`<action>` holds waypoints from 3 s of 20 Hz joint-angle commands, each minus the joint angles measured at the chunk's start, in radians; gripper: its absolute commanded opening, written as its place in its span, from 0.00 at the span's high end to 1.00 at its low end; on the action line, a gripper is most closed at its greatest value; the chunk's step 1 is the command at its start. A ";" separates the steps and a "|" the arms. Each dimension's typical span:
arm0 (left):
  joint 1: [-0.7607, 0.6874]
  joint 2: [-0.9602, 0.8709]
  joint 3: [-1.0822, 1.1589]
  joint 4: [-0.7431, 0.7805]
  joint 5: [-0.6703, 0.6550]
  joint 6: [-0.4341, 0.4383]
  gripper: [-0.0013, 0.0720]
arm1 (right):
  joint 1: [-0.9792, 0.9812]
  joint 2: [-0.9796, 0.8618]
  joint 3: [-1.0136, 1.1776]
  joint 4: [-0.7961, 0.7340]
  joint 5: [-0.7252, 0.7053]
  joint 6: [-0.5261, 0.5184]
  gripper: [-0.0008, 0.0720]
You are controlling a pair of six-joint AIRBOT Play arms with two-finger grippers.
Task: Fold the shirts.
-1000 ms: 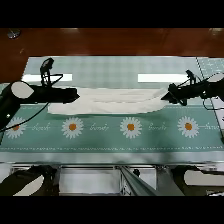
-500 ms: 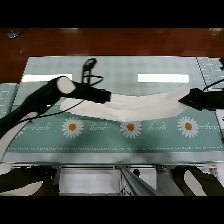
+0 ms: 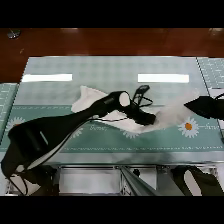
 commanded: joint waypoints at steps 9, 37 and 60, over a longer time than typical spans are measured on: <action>0.324 0.042 0.152 -0.063 -0.262 -0.017 0.94 | 0.149 -0.014 0.000 0.061 -0.064 0.045 0.94; 1.029 1.199 -1.003 0.209 -0.182 0.108 0.94 | 0.556 -0.967 0.871 -0.031 0.113 0.029 0.14; 0.948 1.199 -1.003 0.166 -0.182 0.106 0.94 | 0.516 -0.834 -0.227 0.526 -0.497 -0.146 0.33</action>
